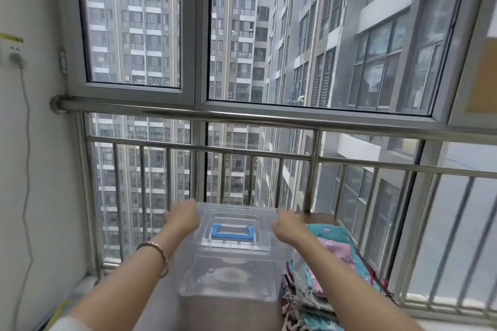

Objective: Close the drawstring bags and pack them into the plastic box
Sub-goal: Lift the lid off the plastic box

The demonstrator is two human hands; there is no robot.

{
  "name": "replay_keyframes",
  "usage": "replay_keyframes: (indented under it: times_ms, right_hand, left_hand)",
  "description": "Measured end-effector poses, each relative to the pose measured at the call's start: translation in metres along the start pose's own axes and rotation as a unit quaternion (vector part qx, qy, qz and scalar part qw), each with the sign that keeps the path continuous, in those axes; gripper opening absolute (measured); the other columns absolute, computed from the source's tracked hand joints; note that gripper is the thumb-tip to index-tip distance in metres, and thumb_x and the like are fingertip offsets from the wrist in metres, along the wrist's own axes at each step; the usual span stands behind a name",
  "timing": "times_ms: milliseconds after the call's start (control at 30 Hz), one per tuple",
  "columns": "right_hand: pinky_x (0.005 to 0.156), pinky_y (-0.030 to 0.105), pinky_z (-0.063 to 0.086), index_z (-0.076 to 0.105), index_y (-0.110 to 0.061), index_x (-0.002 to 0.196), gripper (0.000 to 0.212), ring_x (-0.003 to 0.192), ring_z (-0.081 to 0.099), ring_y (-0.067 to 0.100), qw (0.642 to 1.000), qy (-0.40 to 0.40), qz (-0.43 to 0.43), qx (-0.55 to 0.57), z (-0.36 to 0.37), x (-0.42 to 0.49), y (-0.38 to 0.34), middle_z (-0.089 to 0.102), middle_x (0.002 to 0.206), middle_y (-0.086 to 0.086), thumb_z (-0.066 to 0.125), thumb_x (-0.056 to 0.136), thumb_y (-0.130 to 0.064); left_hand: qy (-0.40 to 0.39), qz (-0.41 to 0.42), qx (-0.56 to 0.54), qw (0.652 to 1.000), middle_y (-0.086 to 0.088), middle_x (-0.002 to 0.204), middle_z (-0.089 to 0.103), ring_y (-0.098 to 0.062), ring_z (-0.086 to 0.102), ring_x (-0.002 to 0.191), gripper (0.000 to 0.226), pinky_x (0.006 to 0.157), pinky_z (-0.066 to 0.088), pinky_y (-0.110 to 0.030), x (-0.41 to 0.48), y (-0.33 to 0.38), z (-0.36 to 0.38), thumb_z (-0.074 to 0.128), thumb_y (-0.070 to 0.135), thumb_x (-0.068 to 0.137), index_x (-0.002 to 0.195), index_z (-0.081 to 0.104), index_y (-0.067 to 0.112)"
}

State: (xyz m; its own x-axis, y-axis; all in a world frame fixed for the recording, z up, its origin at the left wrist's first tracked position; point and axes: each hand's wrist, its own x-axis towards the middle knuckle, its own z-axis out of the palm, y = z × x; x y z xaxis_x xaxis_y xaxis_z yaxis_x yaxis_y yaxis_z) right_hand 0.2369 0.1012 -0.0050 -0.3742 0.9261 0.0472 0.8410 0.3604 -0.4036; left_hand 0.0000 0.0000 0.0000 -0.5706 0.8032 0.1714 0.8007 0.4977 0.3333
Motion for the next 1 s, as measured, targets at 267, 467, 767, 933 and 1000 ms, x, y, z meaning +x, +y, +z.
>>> replay_keyframes:
  times_ms: [267,467,767,933,1000]
  right_hand:
    - [0.077,0.034,0.048,0.055,-0.006,0.112,0.024,0.089,0.055,0.025,0.997,0.011,0.059,0.058,0.0,0.004,0.02,0.061,0.115,0.012,0.043,0.091,-0.01]
    - [0.067,0.036,0.054,0.041,-0.014,0.063,0.022,0.068,0.054,0.025,0.994,0.004,0.06,0.094,-0.004,0.014,0.027,0.047,0.07,0.005,0.042,0.083,-0.005]
    - [0.076,0.045,0.056,0.059,-0.008,0.08,0.023,0.075,0.048,0.021,0.986,-0.052,0.067,0.143,0.011,0.036,0.07,0.053,0.078,0.008,0.043,0.079,0.007]
    - [0.102,0.029,0.04,0.043,-0.028,0.144,0.065,0.13,0.046,0.017,0.987,-0.057,-0.054,0.141,0.001,0.01,0.069,0.05,0.14,-0.009,0.065,0.085,-0.011]
    - [0.099,0.021,0.041,0.043,-0.032,0.144,0.067,0.132,0.044,0.014,0.985,-0.071,-0.08,0.134,-0.003,0.01,0.068,0.048,0.139,-0.014,0.062,0.086,-0.005]
  left_hand:
    - [-0.064,-0.063,-0.155,0.984,-0.001,0.051,0.042,-0.015,0.038,0.041,0.034,0.045,0.039,-0.024,0.012,-0.045,-0.002,0.051,0.019,0.097,0.065,0.054,0.01]
    - [-0.057,-0.07,-0.151,0.984,-0.006,0.057,0.044,-0.02,0.045,0.046,0.036,0.045,0.042,-0.028,0.013,-0.045,-0.003,0.045,0.004,0.096,0.06,0.044,0.007]
    - [-0.062,-0.036,-0.119,0.99,-0.017,0.091,0.057,-0.024,0.056,0.075,0.018,0.068,0.047,-0.033,0.012,-0.068,0.007,0.051,0.004,0.092,0.078,0.057,0.015]
    - [-0.09,0.04,-0.161,0.982,-0.002,0.144,0.047,-0.023,0.053,0.123,0.065,0.095,0.051,-0.036,0.017,-0.067,0.006,0.056,0.0,0.088,0.144,0.039,0.027]
    - [-0.115,0.061,-0.183,0.975,-0.004,0.142,0.05,-0.023,0.052,0.124,0.067,0.096,0.051,-0.036,0.021,-0.067,0.004,0.056,-0.007,0.085,0.142,0.042,0.026]
